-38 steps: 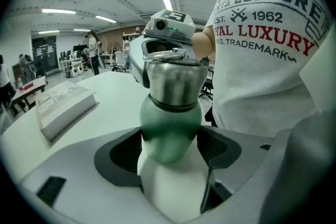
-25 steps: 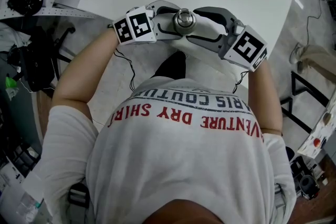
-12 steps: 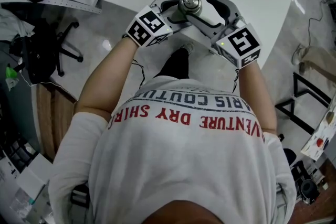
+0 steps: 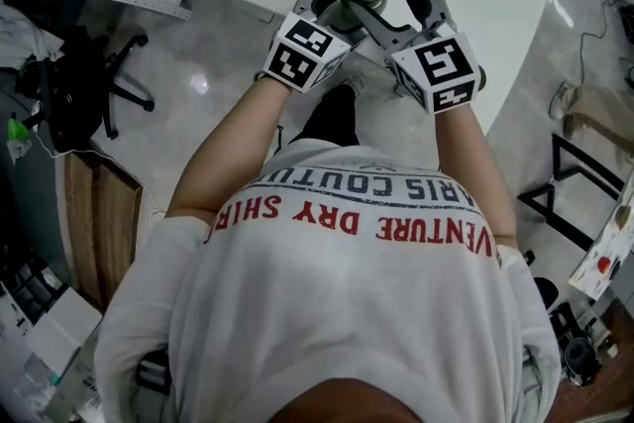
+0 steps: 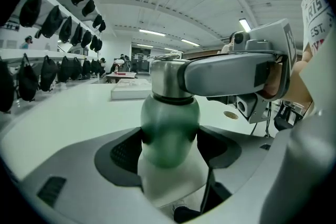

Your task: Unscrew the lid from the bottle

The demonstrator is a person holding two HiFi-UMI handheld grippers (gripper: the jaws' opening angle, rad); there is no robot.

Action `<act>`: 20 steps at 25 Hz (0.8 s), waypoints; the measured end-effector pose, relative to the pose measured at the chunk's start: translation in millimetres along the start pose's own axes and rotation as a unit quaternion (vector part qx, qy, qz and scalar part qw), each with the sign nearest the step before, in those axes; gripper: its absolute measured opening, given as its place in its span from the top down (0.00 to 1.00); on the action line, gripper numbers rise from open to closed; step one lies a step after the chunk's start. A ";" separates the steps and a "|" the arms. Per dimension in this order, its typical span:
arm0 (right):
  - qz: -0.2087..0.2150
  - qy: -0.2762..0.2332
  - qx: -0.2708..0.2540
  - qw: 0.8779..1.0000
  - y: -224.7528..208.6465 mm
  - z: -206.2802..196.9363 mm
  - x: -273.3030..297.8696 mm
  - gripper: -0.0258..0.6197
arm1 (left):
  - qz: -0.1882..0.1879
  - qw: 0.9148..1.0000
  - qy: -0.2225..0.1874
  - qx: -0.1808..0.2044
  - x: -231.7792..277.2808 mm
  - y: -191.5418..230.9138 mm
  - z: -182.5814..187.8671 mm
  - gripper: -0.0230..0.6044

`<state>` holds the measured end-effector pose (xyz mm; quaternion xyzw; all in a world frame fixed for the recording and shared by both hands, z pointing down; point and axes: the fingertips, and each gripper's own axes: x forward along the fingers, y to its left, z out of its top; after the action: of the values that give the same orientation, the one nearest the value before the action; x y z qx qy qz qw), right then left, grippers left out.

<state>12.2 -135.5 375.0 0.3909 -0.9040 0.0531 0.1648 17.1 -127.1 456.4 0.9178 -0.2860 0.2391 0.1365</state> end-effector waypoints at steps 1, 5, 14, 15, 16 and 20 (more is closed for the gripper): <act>-0.002 -0.001 0.001 1.000 0.5 -0.1 0.8 0.53 | 0.005 1.000 -0.001 -0.002 -0.2 0.1 -0.2 0.42; 0.001 -0.002 -0.003 1.000 3.8 -0.8 1.5 0.55 | 0.017 1.000 -0.005 -0.007 0.3 -2.2 0.6 0.42; 0.031 0.001 -0.024 0.999 5.9 -1.5 2.6 0.59 | -0.004 1.000 -0.001 0.008 0.2 -1.1 -0.3 0.42; 0.037 0.001 -0.025 0.999 6.1 -1.2 3.1 0.59 | -0.009 1.000 0.001 0.011 0.0 -0.5 -0.4 0.42; 0.043 0.002 -0.026 0.999 6.3 -0.9 3.8 0.59 | -0.014 1.000 0.002 0.014 -0.2 0.1 -0.4 0.42; 0.078 0.009 -0.035 0.996 7.0 -0.5 6.1 0.59 | -0.045 0.999 0.001 0.031 -0.5 2.6 0.1 0.42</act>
<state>3.4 -134.7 377.8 0.3132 -0.9314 0.0377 0.1819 15.2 -128.9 456.4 0.9333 -0.2369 0.2424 0.1185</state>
